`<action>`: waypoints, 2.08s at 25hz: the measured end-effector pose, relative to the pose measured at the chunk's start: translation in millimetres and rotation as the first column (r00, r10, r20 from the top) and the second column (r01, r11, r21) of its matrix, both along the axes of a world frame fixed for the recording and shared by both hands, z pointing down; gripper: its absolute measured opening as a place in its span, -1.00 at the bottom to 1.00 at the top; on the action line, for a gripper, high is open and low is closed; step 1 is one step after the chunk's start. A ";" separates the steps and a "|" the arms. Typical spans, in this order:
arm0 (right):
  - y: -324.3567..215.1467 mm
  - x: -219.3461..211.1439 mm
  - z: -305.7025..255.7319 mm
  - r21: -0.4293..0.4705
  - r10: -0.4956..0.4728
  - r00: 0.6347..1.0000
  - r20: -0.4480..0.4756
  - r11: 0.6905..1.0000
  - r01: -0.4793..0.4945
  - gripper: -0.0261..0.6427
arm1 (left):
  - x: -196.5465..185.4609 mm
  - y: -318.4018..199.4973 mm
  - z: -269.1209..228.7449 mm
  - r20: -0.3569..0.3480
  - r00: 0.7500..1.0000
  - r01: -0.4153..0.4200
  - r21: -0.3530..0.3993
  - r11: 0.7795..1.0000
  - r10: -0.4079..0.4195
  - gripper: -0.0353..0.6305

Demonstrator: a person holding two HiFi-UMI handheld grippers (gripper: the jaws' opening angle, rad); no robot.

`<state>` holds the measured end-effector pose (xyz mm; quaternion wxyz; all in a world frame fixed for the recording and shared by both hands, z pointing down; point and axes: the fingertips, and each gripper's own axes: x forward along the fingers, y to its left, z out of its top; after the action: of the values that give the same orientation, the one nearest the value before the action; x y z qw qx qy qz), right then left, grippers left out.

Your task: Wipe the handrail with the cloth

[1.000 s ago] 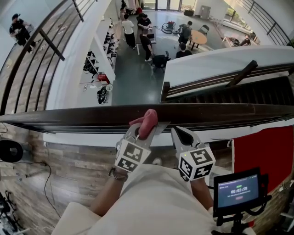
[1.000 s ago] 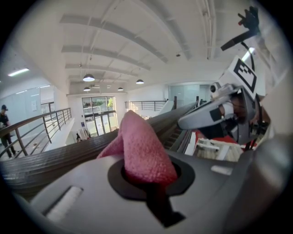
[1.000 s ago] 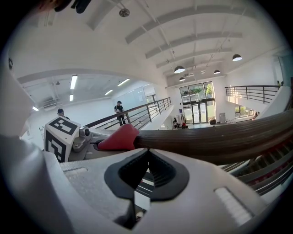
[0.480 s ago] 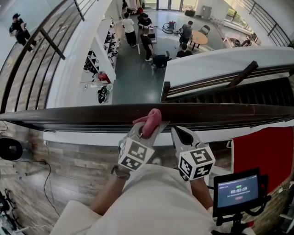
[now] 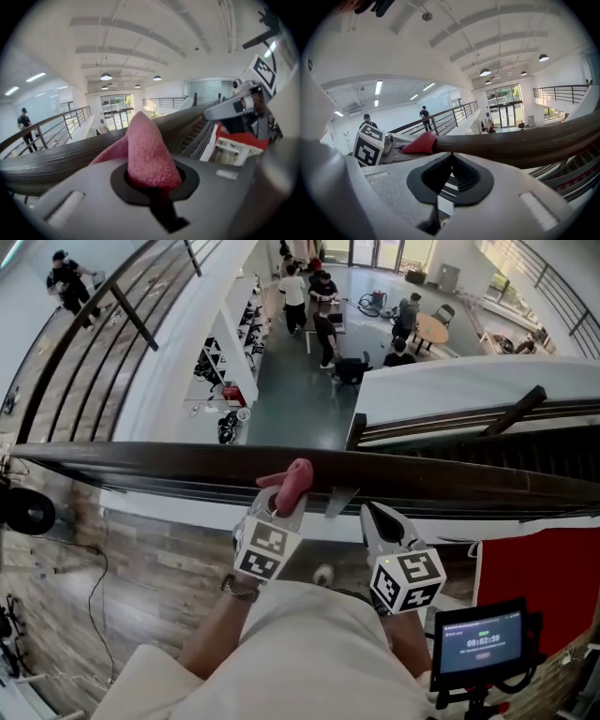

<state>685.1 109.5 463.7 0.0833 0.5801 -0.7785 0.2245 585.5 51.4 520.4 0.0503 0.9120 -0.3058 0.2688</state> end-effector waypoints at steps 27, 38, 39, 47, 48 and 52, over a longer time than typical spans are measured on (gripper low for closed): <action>-1.3 -86.4 -50.4 0.148 0.034 0.999 0.003 0.988 -0.034 -0.91 | -126.1 23.0 -129.6 -0.181 0.980 0.134 0.278 0.951 -0.086 -0.79; 4.4 -129.5 -111.1 0.269 0.065 0.994 -0.085 0.962 -0.040 -0.91 | -149.1 19.5 -173.2 -0.260 0.966 0.083 0.356 0.931 0.013 -0.78; 4.3 -130.4 -111.3 0.268 0.074 0.993 -0.093 0.962 -0.047 -0.92 | -151.7 20.6 -173.9 -0.263 0.964 0.076 0.357 0.931 0.022 -0.79; 15.2 -136.7 -113.2 0.274 0.096 0.993 -0.065 0.959 -0.075 -0.92 | -163.0 24.2 -190.0 -0.294 0.955 0.088 0.386 0.918 0.031 -0.78; 14.9 -136.1 -114.0 0.274 0.089 0.995 -0.056 0.959 -0.070 -0.92 | -162.7 24.5 -192.1 -0.296 0.955 0.094 0.392 0.915 0.029 -0.79; 13.5 -128.4 -118.3 0.280 0.078 0.995 -0.054 0.958 -0.060 -0.92 | -155.0 26.0 -197.3 -0.314 0.949 0.111 0.399 0.910 0.022 -0.79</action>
<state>556.7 123.0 345.4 0.0184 0.6197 -0.7786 0.0970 430.5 77.4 323.0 -0.0893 0.9255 -0.3646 0.0497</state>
